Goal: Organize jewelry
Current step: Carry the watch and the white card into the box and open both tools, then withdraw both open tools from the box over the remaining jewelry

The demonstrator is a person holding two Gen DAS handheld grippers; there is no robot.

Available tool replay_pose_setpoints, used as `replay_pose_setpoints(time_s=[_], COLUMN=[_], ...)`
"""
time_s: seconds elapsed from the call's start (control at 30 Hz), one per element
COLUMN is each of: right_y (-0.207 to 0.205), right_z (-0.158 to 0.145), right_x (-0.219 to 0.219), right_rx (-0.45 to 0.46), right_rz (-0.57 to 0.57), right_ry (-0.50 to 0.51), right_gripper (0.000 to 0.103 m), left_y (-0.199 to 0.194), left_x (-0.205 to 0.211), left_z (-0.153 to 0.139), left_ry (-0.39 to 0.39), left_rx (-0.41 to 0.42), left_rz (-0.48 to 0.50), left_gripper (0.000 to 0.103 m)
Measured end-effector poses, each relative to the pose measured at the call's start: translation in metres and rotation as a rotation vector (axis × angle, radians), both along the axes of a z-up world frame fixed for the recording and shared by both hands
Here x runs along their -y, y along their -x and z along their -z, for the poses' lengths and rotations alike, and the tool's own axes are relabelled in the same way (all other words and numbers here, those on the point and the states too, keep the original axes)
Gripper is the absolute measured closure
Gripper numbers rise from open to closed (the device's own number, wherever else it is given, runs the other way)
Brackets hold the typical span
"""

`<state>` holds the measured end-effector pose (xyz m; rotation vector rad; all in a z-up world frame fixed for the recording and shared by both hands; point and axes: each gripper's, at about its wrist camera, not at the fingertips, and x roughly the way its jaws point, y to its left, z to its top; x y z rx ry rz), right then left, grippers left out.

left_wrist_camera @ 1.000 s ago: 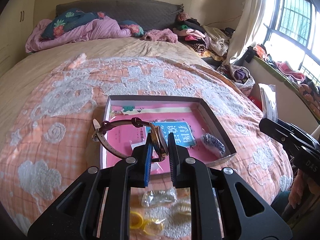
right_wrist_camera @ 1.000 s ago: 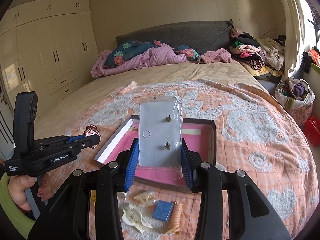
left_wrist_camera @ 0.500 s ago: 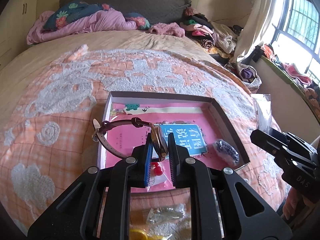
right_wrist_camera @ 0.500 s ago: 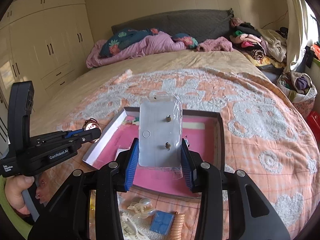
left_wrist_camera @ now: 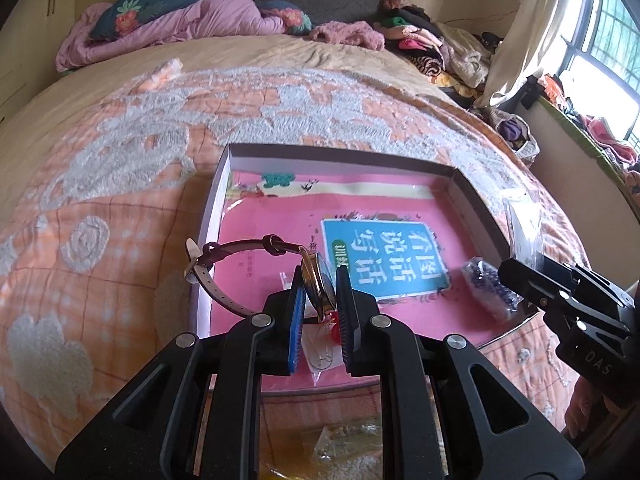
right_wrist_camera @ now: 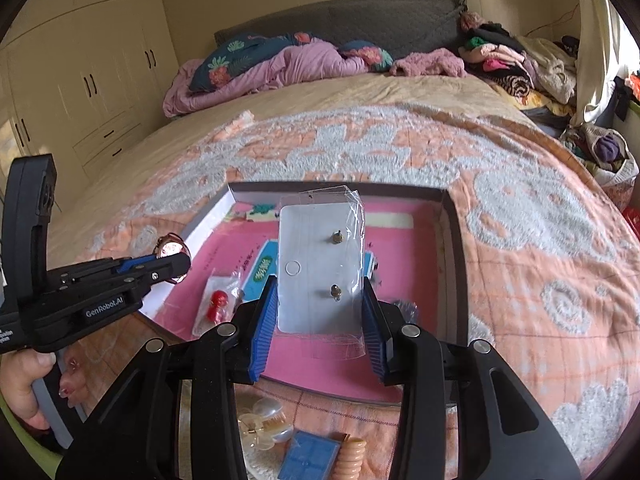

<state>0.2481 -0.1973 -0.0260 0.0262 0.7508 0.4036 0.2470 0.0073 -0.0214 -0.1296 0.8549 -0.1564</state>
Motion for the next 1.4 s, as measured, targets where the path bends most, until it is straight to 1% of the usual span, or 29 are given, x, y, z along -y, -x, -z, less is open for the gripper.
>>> replay_pose_setpoints(time_s=[0.1,0.27,0.33,0.4,0.47,0.5,0.53,0.6,0.63,0.73,0.77,0.8,0.83,0.87,0.9,0.93,1.0,1.03,1.1,1.4], right_y=[-0.003,-0.007,-0.008,-0.008,-0.007,-0.007,-0.006,-0.004,-0.003,0.001,0.002,0.004,0.006,0.008,0.010,0.012,0.015,0.017,0.022,0.040], right_z=[0.008,0.018,0.019,0.019,0.019,0.019,0.018,0.017,0.016,0.010,0.008,0.006,0.002,0.000,-0.003,-0.006,-0.011,-0.014,-0.018,-0.042], right_x=[0.001,0.005,0.007,0.007,0.009,0.010,0.010,0.012,0.013,0.019,0.021,0.022,0.025,0.026,0.027,0.029,0.032,0.034,0.036,0.045], right_rx=[-0.013,-0.040,-0.047,-0.052,-0.051,-0.051,-0.051,-0.050,-0.048,-0.037,-0.033,-0.028,-0.021,-0.016,-0.011,-0.004,0.009,0.013,0.030,0.085], right_rz=[0.004,0.020,0.022,0.022,0.028,0.030,0.034,0.035,0.037,0.048,0.051,0.054,0.058,0.060,0.061,0.063,0.069,0.069,0.080,0.087], right_ry=[0.000,-0.005,-0.010,-0.019,-0.022,-0.027,-0.030,-0.040,-0.043,-0.059,-0.066,-0.072,-0.078,-0.081,-0.085,-0.089,-0.095,-0.098,-0.108,-0.133], right_gripper=[0.065,0.065,0.063,0.062,0.056,0.050,0.046,0.044,0.043,0.036,0.034,0.033,0.033,0.033,0.033,0.033,0.033,0.029,0.017,0.017], left_y=[-0.002,-0.002,-0.002,-0.002,-0.001,0.000,0.001,0.003,0.004,0.007,0.009,0.010,0.011,0.013,0.013,0.015,0.019,0.021,0.024,0.040], left_x=[-0.001,0.000,0.000,-0.001,-0.001,-0.002,-0.002,-0.003,-0.002,-0.004,-0.004,-0.004,-0.004,-0.004,-0.004,-0.004,-0.003,-0.003,-0.003,-0.005], left_z=[0.004,0.004,0.004,0.003,0.003,0.003,0.002,0.001,0.000,-0.005,-0.006,-0.008,-0.009,-0.011,-0.013,-0.015,-0.019,-0.022,-0.026,-0.045], left_ry=[-0.002,-0.023,-0.024,-0.026,-0.028,-0.029,-0.029,-0.029,-0.030,-0.028,-0.028,-0.028,-0.027,-0.026,-0.025,-0.023,-0.025,-0.028,-0.024,-0.019], left_rx=[-0.007,-0.001,-0.002,-0.002,-0.001,0.001,0.000,0.003,0.005,0.013,0.017,0.020,0.023,0.026,0.029,0.034,0.046,0.053,0.061,0.100], left_rz=[-0.011,-0.019,-0.022,-0.027,-0.030,-0.032,-0.034,-0.039,-0.042,-0.050,-0.052,-0.052,-0.054,-0.056,-0.058,-0.058,-0.056,-0.059,-0.061,-0.082], left_gripper=[0.094,0.094,0.092,0.086,0.085,0.083,0.082,0.074,0.073,0.067,0.060,0.058,0.058,0.056,0.049,0.046,0.044,0.043,0.036,0.019])
